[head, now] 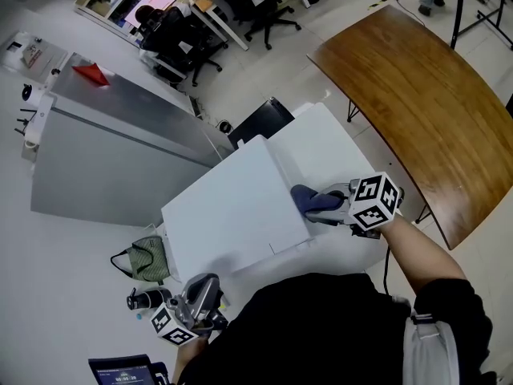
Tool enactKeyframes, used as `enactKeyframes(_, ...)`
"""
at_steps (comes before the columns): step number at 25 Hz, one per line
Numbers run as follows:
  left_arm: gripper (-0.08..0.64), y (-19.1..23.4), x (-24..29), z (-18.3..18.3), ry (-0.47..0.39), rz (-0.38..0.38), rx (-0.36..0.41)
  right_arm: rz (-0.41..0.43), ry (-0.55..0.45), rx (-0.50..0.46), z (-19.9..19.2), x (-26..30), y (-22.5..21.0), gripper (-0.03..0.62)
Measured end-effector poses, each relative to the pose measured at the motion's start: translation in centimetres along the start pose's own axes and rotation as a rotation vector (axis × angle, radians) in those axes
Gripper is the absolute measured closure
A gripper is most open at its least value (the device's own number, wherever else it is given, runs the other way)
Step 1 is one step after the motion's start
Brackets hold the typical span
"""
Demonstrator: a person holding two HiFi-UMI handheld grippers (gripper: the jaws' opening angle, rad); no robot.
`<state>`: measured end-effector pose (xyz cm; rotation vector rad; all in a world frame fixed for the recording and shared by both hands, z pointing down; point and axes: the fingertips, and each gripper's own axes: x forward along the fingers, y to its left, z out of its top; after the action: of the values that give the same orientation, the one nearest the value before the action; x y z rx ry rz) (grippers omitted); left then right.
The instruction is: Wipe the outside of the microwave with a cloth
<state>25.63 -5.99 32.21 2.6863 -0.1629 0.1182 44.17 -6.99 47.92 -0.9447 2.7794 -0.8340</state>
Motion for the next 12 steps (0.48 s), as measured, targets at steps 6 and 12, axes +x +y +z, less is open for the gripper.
enactKeyframes(6,0.557,-0.2,0.2,0.1,-0.008,-0.009,-0.007,-0.003,0.051,0.047,-2.3,1.1,-1.1,0.540)
enactKeyframes(12,0.557,-0.3,-0.1,-0.1,-0.004,-0.004,-0.006,-0.062,0.193,0.127,-8.7,2.1,-5.2,0.540)
